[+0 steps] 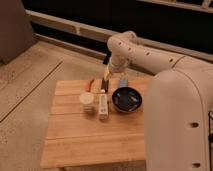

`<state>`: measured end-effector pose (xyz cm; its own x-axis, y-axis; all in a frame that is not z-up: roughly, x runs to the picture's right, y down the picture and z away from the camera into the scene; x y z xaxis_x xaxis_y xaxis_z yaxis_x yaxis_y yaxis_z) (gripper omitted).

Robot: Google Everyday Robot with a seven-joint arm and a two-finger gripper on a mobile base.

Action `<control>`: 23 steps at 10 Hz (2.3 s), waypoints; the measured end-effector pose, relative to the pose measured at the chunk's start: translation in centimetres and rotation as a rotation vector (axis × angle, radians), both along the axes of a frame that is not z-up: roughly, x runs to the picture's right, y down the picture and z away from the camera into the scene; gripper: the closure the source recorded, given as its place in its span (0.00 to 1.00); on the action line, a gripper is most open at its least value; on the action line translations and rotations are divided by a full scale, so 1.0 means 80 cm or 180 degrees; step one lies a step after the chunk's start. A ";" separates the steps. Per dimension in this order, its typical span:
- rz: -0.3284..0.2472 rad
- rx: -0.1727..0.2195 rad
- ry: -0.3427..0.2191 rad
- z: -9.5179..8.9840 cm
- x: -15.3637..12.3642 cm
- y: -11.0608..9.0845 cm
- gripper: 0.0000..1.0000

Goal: Stand the bottle upright

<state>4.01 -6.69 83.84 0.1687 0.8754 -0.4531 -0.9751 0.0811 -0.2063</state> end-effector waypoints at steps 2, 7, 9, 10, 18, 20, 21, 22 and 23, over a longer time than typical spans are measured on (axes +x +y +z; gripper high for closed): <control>-0.0010 0.0059 -0.0206 0.022 -0.019 -0.004 0.35; -0.0285 -0.0011 -0.0443 0.064 -0.042 -0.005 0.35; -0.0357 -0.0098 -0.0519 0.077 -0.061 -0.001 0.35; -0.0361 -0.0144 -0.0545 0.081 -0.070 0.004 0.35; -0.0153 -0.0707 -0.0034 0.118 -0.072 0.062 0.35; -0.0048 -0.0959 0.0019 0.129 -0.077 0.085 0.35; -0.0026 -0.1064 0.0029 0.133 -0.081 0.093 0.35; -0.0029 -0.1124 0.0040 0.136 -0.086 0.098 0.35; -0.0041 -0.1160 0.0059 0.141 -0.087 0.101 0.35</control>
